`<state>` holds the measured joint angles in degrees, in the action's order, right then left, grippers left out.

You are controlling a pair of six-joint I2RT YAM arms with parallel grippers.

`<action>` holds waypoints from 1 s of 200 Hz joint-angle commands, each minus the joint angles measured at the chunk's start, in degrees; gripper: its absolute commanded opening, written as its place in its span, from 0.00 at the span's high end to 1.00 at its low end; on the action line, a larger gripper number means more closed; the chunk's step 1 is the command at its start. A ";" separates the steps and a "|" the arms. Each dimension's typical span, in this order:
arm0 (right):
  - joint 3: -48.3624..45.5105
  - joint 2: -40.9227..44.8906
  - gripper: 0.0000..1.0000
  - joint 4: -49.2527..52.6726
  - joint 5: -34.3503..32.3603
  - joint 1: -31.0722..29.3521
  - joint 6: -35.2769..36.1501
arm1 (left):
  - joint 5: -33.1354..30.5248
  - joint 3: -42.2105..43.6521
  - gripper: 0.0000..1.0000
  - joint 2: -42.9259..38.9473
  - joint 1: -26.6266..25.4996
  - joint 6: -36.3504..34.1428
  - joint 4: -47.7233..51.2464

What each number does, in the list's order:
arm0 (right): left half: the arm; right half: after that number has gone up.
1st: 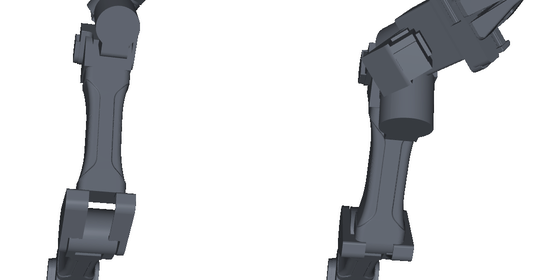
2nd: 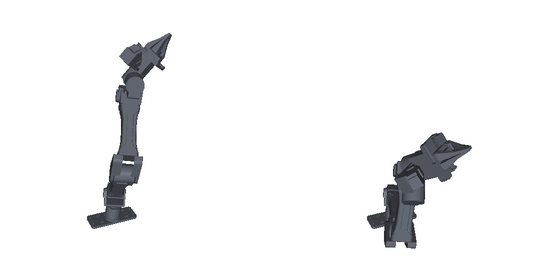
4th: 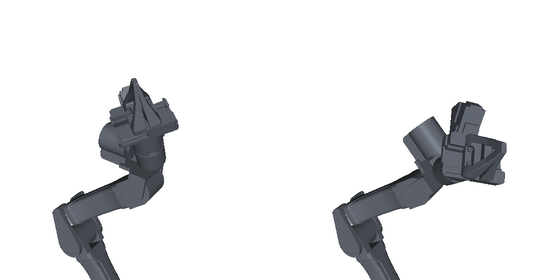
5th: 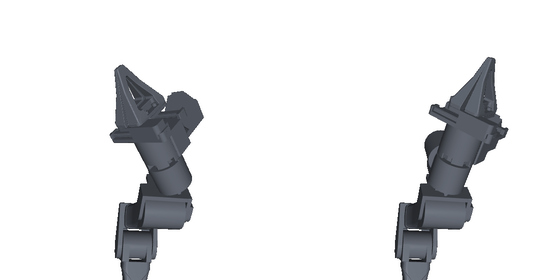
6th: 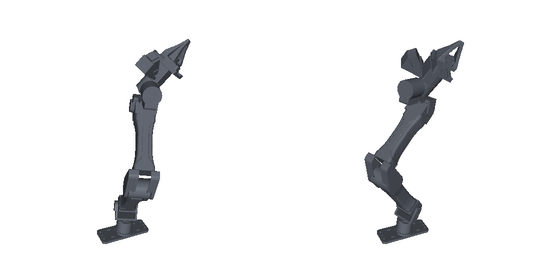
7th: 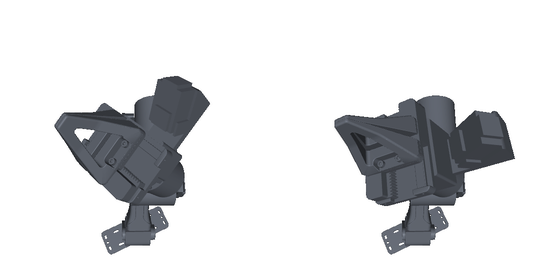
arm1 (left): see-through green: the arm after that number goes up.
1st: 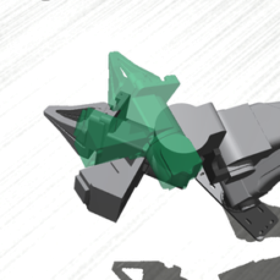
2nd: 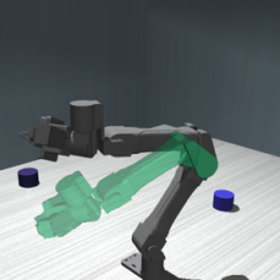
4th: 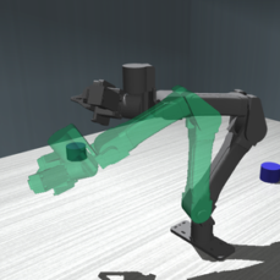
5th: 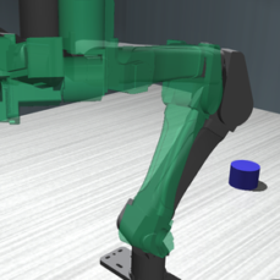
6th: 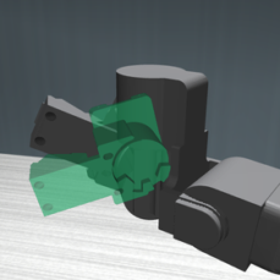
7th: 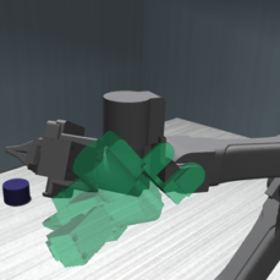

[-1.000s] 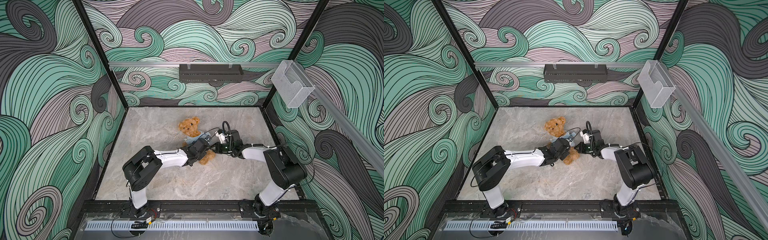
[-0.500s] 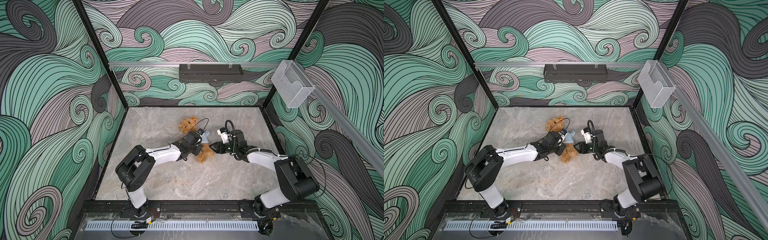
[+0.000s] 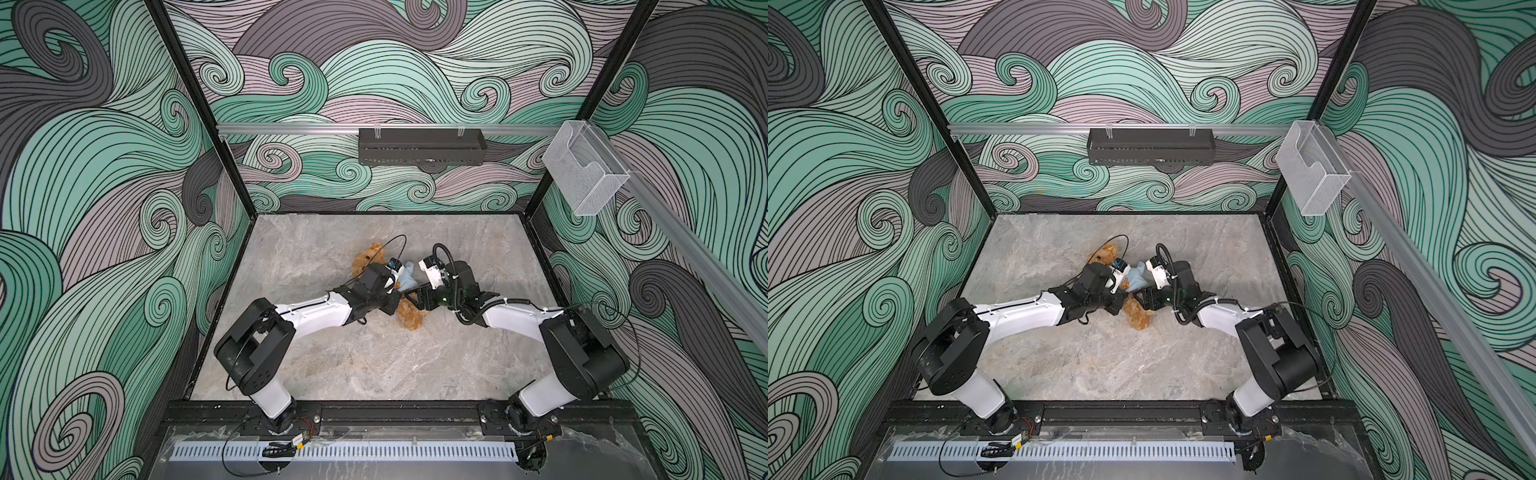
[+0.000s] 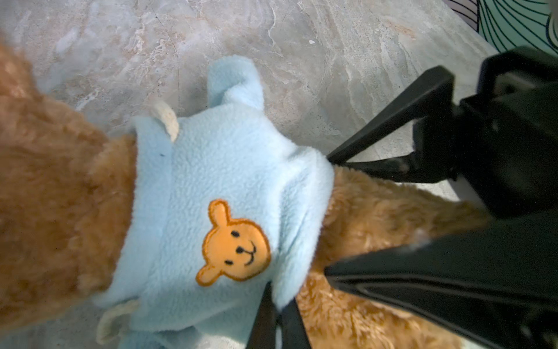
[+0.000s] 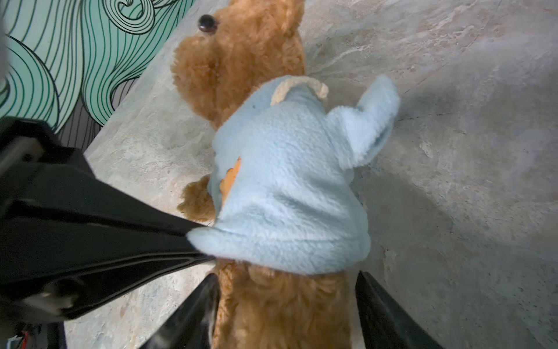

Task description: Dress the teddy bear

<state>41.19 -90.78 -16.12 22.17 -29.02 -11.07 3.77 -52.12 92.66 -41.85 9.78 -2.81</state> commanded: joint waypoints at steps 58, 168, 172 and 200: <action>-2.22 -3.57 0.29 -16.21 -0.82 -1.97 -1.63 | 7.68 1.24 1.00 -4.12 -0.08 -1.42 0.47; -6.11 -8.65 0.51 -37.90 -9.95 -4.21 -8.77 | 12.03 1.19 1.00 -6.95 -0.08 -3.64 5.52; -6.26 -8.47 0.55 -37.81 -10.60 -4.25 -8.91 | 11.47 1.45 1.00 -7.43 -0.08 -3.71 5.94; -7.92 -6.88 0.80 -36.52 -13.88 -4.23 -10.88 | 7.01 4.33 1.00 -10.83 -0.08 -4.34 6.77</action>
<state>34.89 -99.39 -50.37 12.86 -32.95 -19.25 12.60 -49.32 85.69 -41.76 7.25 2.66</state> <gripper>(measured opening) 0.281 0.049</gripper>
